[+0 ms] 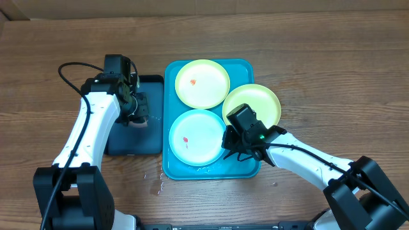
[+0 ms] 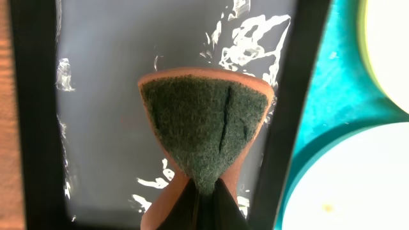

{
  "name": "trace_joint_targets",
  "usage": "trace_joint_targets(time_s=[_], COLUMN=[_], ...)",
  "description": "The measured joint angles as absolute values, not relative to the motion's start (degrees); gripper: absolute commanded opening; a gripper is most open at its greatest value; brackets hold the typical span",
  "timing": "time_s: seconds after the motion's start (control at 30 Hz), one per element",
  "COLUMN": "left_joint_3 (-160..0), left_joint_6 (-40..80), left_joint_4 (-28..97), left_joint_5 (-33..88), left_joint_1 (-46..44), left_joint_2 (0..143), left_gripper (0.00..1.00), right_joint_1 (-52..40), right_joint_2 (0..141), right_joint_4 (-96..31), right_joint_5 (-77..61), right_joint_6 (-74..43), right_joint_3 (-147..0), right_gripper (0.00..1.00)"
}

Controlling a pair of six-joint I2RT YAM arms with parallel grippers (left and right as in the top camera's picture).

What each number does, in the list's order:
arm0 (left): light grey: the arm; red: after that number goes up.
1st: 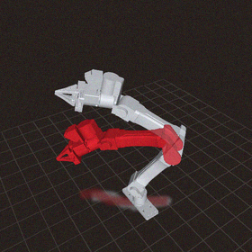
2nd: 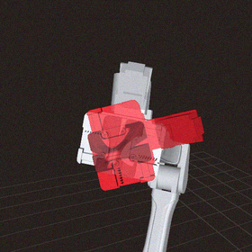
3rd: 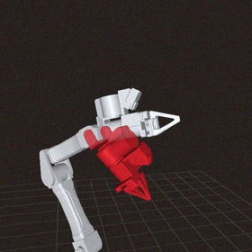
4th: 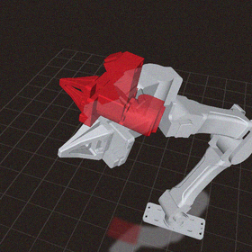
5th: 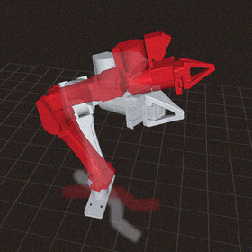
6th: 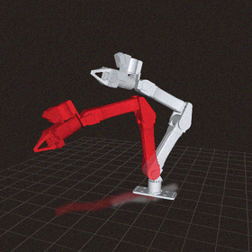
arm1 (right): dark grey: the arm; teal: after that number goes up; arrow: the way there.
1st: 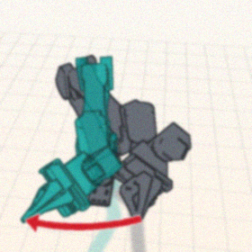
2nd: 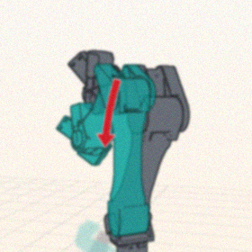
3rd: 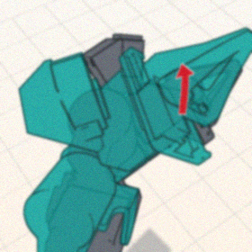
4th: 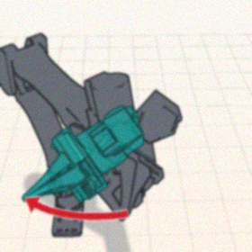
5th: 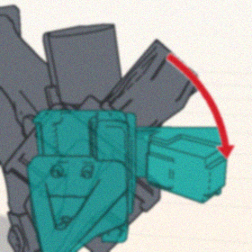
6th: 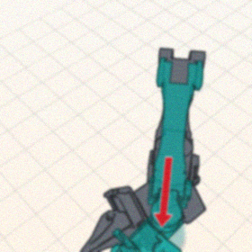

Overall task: Clean dirty plates on tray and stack at the side
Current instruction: 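Lift the green sponge with the left gripper off the black tray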

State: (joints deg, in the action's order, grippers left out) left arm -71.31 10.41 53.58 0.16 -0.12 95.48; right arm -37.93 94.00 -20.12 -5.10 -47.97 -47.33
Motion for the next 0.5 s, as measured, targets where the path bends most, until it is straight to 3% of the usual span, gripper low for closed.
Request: trace_joint_targets(time_s=[0.27,0.5], left_joint_3=[-71.3,-71.3], left_joint_6=[11.7,11.7], left_joint_4=[53.8,53.8], left_joint_5=[-0.2,0.2], left_joint_1=[-0.1,-0.1], left_joint_2=[95.5,95.5], left_gripper=[0.04,0.04], right_joint_1=[-37.9,-37.9], right_joint_2=[94.0,94.0], right_joint_4=[-19.9,-20.0], right_joint_5=[-5.1,-5.1], right_joint_6=[-48.2,-48.0], right_joint_3=[-47.3,-47.3], right_gripper=[0.28,0.28])
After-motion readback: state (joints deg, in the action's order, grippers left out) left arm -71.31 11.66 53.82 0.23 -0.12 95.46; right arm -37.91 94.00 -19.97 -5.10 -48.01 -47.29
